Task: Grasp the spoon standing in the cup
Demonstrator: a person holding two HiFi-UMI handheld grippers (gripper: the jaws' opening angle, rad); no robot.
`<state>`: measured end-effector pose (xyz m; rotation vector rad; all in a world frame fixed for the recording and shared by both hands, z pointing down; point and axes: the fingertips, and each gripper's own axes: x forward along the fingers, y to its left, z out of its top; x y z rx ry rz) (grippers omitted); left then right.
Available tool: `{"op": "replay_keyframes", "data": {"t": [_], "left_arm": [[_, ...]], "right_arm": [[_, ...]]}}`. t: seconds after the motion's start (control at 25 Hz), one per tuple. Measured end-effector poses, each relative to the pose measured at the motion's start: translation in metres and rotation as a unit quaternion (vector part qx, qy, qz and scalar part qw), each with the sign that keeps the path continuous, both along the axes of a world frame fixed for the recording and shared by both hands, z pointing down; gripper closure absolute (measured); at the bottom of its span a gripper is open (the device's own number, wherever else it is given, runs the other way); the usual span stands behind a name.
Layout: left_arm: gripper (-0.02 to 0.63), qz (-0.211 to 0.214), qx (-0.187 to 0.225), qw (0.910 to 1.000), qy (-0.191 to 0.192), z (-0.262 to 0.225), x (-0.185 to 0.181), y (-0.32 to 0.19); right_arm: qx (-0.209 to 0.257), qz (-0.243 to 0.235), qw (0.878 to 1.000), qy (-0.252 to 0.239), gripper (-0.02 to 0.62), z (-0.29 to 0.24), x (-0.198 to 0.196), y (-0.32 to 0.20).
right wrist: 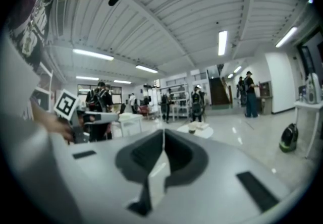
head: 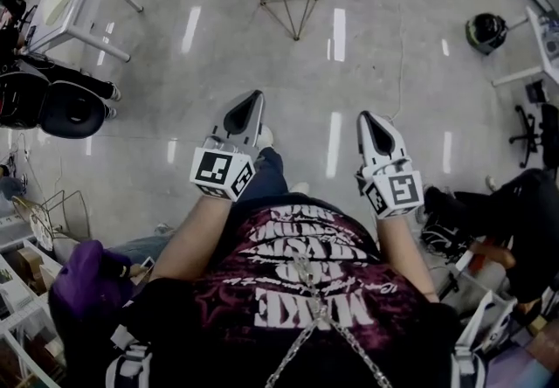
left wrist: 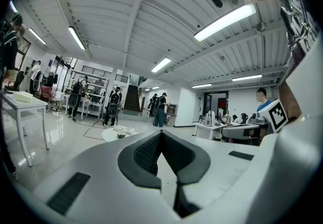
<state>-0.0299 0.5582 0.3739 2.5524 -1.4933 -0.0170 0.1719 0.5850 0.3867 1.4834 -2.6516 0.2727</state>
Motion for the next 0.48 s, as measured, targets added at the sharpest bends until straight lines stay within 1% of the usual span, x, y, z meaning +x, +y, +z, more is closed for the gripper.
{"op": "replay_keyframes", "data": {"t": [0.28, 0.48], "left_arm": [[0.581, 0.013, -0.002, 0.9999, 0.005, 0.005, -0.009, -0.049], [0.581, 0.011, -0.005, 0.9999, 0.009, 0.005, -0.012, -0.085]], "right_arm": [[-0.007, 0.01, 1.0, 0.003, 0.561, 0.002, -0.01, -0.044], [-0.006, -0.003, 1.0, 0.005, 0.561, -0.003, -0.021, -0.081]]}}
